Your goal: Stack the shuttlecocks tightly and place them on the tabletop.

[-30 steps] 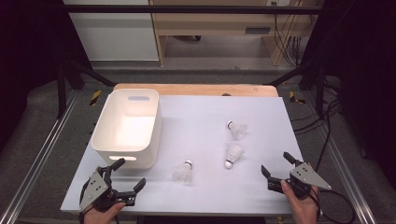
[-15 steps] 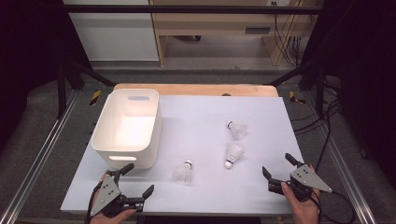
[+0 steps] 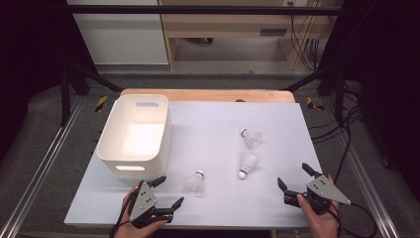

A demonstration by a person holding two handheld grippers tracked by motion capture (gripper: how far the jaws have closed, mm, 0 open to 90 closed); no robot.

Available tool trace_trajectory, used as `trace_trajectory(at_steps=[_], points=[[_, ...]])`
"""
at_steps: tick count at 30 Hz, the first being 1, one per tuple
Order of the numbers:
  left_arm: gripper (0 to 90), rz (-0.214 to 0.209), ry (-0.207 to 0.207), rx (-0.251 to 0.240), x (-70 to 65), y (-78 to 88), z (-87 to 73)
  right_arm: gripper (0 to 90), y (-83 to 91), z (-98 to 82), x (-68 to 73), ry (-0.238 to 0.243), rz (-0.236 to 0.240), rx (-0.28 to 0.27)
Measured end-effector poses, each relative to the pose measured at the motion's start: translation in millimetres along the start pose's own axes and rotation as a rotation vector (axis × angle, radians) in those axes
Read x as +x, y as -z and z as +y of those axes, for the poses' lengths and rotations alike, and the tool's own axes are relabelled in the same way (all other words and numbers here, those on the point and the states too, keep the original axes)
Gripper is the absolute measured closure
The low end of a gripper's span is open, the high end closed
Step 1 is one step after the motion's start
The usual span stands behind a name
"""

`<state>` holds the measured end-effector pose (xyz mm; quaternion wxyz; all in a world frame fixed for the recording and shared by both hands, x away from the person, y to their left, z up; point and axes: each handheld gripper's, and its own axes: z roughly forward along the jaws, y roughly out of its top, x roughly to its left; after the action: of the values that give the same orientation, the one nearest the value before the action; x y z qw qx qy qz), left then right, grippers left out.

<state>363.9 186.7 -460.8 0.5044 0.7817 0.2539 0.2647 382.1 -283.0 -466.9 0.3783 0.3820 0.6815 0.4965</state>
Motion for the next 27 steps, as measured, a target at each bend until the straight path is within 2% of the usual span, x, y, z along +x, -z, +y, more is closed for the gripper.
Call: trace_trajectory(at_steps=[3, 5, 9, 12, 15, 20, 24, 25, 27], points=[[23.1, 0.005, 0.008, 0.027, -1.8, -7.5, 1.1, 5.8, 0.1, 0.6, 0.6, 0.010, 0.001, 0.005], [27.1, 0.025, -0.012, 0.063, -3.3, -13.1, 1.1, 5.8, -0.6, 0.5, 1.4, 0.014, 0.003, 0.006], [36.2, 0.018, -0.040, 0.121, -6.5, -24.7, 1.1, 5.8, -1.3, 1.3, 2.7, 0.023, 0.004, 0.011], [43.1, 0.028, -0.068, 0.161, -6.8, -33.3, 2.7, 5.8, -2.3, 2.7, 3.7, 0.030, 0.008, 0.008], [52.2, 0.029, -0.046, 0.182, -3.3, -40.4, 3.2, 5.8, -2.5, 3.4, 5.6, 0.048, 0.015, 0.012], [66.7, 0.034, -0.050, 0.205, -1.3, -48.9, 4.5, 5.7, -1.7, 1.6, 5.5, 0.055, 0.014, 0.020], [80.6, 0.013, -0.084, 0.242, -3.8, -60.1, 1.6, 5.7, -1.2, 2.9, 3.4, 0.050, 0.010, 0.011], [83.4, 0.025, -0.090, 0.243, -4.7, -59.7, 1.0, 5.7, -1.4, 3.5, 4.1, 0.051, 0.012, 0.012], [87.7, 0.041, -0.067, 0.233, -4.7, -57.1, 2.3, 5.6, -1.9, 3.9, 5.9, 0.056, 0.015, 0.016]])
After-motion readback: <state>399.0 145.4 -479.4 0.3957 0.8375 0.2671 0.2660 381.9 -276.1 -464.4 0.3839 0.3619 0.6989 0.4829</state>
